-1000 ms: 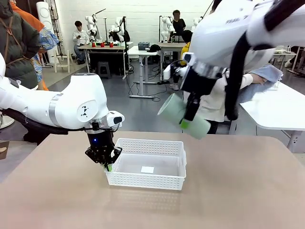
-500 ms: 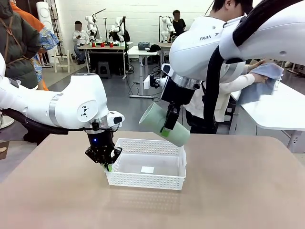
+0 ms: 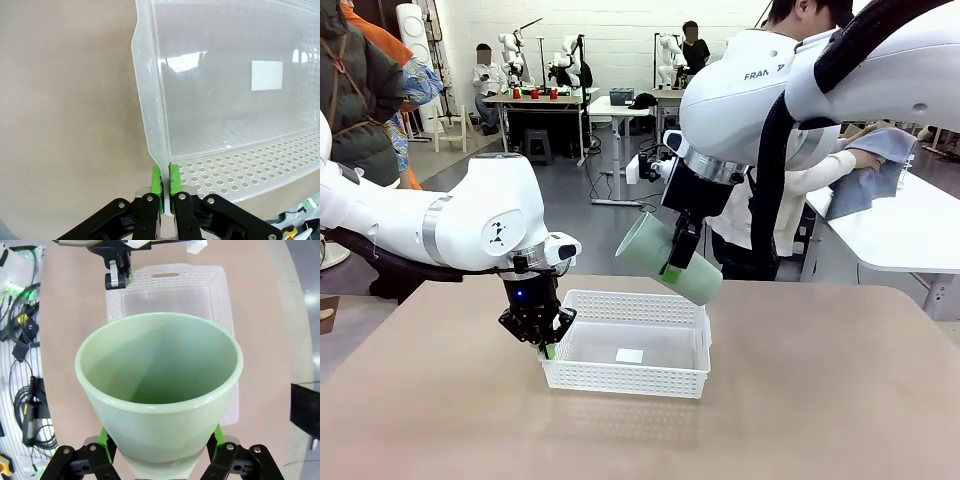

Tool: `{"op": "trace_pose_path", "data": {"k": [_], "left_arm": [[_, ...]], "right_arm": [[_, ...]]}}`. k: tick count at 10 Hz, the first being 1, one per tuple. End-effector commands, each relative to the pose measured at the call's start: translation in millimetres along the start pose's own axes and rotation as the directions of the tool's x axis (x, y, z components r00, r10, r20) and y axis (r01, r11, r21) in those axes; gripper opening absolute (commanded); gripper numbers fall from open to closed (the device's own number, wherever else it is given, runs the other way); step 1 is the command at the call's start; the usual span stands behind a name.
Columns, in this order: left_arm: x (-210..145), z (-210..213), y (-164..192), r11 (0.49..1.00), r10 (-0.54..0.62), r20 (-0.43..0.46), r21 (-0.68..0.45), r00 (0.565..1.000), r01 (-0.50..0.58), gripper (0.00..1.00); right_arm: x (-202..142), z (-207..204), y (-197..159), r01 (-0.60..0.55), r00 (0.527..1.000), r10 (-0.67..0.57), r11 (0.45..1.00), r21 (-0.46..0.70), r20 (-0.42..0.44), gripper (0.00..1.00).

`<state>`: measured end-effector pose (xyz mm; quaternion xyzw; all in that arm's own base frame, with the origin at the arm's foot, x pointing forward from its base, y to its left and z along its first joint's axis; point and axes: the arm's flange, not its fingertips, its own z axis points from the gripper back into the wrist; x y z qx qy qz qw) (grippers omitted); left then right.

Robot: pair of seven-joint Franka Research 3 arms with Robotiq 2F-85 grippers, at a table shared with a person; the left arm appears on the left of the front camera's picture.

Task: Clean and organize the cups into the basket.
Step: Pick up the Organizing basket and move it to the center of the table, then pick up the Reusable plastic cup from the right side of the table and place it inside the Organizing basket.

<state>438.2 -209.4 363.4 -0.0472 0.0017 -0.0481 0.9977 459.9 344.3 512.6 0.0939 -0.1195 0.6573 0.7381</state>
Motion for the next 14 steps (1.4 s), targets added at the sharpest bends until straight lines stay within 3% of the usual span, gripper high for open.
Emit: {"op": "trace_pose_path", "data": {"k": [1,2,6,11,14], "left_arm": [[0,-1,-1,1.0,-0.008,0.0,0.008,1.0,0.008,0.04],[0,-1,-1,1.0,-0.008,0.0,0.008,1.0,0.008,0.04],[0,-1,-1,1.0,-0.008,0.0,0.008,1.0,0.008,0.04],[0,-1,-1,1.0,-0.008,0.0,0.008,1.0,0.008,0.04],[0,-1,-1,1.0,-0.008,0.0,0.008,1.0,0.008,0.04]], "right_arm": [[2,-18,-4,-0.058,0.997,0.059,0.998,-0.018,0.055,0.84],[3,-32,-9,-0.032,0.996,0.034,0.999,-0.021,0.08,0.84],[-2,-77,-16,0.005,1.0,-0.005,1.0,-0.025,0.007,0.84],[-2,-141,-31,-0.014,0.999,0.017,0.998,0.062,-0.051,0.84],[6,-164,-35,0.039,0.982,-0.023,0.996,0.077,-0.189,0.84]]}}
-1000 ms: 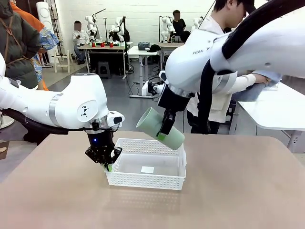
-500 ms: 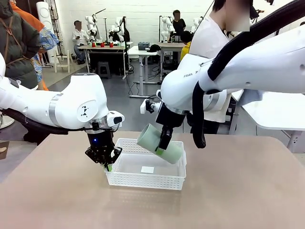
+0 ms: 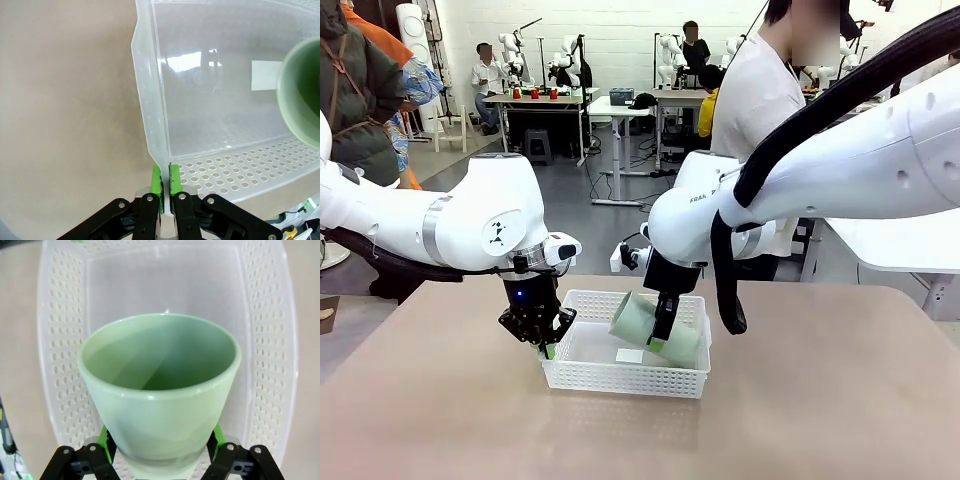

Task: Clean and organize the cups into the basket.
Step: Pick up the Organizing basket and move it to the center of the table, then pick up the Reusable plastic cup from the right side of the table and place it inside the Organizing basket.

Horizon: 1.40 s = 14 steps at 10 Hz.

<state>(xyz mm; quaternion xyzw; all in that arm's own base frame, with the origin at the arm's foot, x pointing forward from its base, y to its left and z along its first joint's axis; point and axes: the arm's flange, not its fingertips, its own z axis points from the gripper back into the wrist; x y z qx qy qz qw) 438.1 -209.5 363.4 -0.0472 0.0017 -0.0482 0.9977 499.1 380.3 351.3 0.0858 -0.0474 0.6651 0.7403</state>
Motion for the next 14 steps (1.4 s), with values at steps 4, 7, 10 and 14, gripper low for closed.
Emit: {"op": "trace_pose_path", "data": {"k": [4,7,10,14], "left_arm": [[0,-1,-1,1.0,-0.008,0.0,0.008,1.0,0.008,0.04],[0,-1,-1,1.0,-0.008,0.0,0.008,1.0,0.008,0.04],[0,-1,-1,1.0,-0.008,0.0,0.008,1.0,0.008,0.04],[0,-1,-1,1.0,-0.008,0.0,0.008,1.0,0.008,0.04]], "right_arm": [[22,10,-2,0.039,0.987,-0.033,0.999,0.033,-0.159,1.0],[16,24,2,0.027,0.99,-0.023,0.999,0.033,-0.139,1.0],[-20,83,13,-0.027,0.992,0.028,1.0,-0.012,0.125,1.0],[-166,150,39,-0.208,0.785,0.249,0.969,-0.137,0.567,1.0]]}}
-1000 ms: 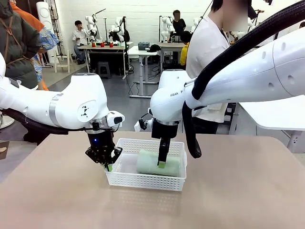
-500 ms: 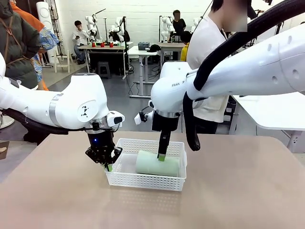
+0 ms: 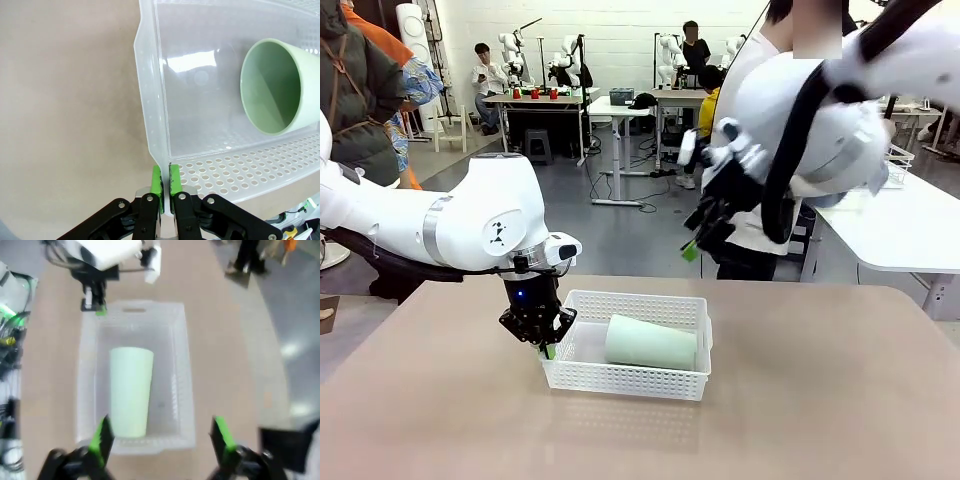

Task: Clean and organize the cups into the basket.
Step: Pick up the Organizing basket and move it to the center of the table, then pick up the Reusable plastic cup from the right side of the table and place it inside the Organizing basket.

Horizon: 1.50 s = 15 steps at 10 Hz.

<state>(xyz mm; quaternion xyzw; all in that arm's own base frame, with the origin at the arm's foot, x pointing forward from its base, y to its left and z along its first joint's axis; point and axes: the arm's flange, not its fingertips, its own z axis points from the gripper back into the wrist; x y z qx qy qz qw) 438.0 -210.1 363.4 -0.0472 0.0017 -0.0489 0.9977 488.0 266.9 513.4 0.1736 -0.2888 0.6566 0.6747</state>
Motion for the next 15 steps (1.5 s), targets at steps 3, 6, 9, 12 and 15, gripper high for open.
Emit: {"op": "trace_pose_path", "data": {"k": [3,6,9,12,15], "left_arm": [[0,-1,0,1.0,-0.006,0.0,0.008,1.0,0.006,0.04],[0,-1,0,1.0,-0.006,0.0,0.008,1.0,0.006,0.04],[0,-1,0,1.0,-0.006,0.0,0.008,1.0,0.006,0.04],[0,-1,0,1.0,-0.006,0.0,0.008,1.0,0.006,0.04],[0,-1,0,1.0,-0.006,0.0,0.008,1.0,0.006,0.04]], "right_arm": [[-190,39,52,-0.142,0.94,0.104,0.985,0.097,0.326,1.0],[-280,49,72,-0.07,0.882,0.035,0.996,0.057,0.47,1.0],[-341,62,95,-0.004,0.82,-0.007,1.0,0.017,0.572,1.0],[-349,67,97,0.009,0.842,-0.035,0.999,0.05,0.538,1.0],[-349,67,97,0.009,0.842,-0.035,0.999,0.05,0.538,1.0]]}}
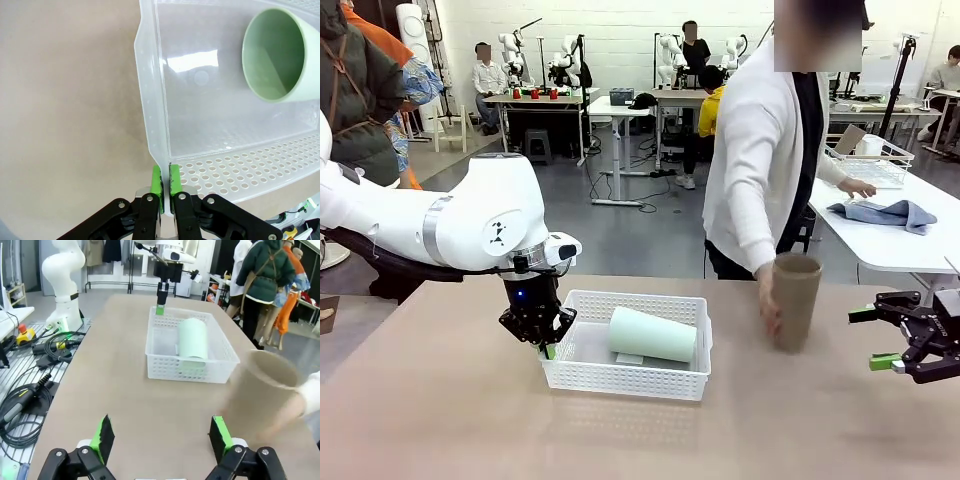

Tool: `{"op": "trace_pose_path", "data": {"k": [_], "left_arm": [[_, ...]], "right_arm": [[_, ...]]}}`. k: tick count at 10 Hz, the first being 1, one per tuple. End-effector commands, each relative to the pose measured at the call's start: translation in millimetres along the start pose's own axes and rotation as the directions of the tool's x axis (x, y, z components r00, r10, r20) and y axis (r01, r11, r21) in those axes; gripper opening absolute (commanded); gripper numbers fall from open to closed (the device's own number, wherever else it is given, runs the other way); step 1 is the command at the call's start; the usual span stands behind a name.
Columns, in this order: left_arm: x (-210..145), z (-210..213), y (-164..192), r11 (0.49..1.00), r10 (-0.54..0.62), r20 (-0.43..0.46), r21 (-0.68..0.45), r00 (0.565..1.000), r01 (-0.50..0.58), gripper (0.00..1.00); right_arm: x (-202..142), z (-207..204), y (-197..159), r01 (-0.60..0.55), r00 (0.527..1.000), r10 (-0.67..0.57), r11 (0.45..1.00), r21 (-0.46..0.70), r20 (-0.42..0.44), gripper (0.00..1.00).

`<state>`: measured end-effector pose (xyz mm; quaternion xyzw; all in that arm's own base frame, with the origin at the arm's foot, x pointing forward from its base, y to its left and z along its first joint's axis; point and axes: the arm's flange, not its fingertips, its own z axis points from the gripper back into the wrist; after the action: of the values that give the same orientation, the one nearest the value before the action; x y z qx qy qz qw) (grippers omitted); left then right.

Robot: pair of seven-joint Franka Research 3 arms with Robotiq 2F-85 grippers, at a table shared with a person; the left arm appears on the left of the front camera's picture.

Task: Clean and organize the cups into the basket.
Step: Pick up the Organizing basket and move it to the center of the table, then pick up the Reusable plastic cup from the right side of the table and place it inside the Organizing basket, then pick up the Reusable plastic cup from the right side of the table and stack it inside the Organizing basket in the center of the table.

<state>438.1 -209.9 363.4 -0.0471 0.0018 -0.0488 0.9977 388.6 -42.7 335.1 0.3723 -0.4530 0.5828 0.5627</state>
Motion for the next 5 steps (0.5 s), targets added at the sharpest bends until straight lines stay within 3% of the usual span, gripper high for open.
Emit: {"op": "trace_pose_path", "data": {"k": [1,5], "left_arm": [[0.1,-0.8,-0.3,1.0,-0.007,0.0,0.008,1.0,0.007,0.04],[0.1,-0.8,-0.3,1.0,-0.007,0.0,0.008,1.0,0.007,0.04]], "right_arm": [[1.2,-1.6,-3.2,0.011,1.0,-0.011,1.0,-0.006,-0.012,1.0],[1.2,-1.6,-3.2,0.011,1.0,-0.011,1.0,-0.006,-0.012,1.0]]}}
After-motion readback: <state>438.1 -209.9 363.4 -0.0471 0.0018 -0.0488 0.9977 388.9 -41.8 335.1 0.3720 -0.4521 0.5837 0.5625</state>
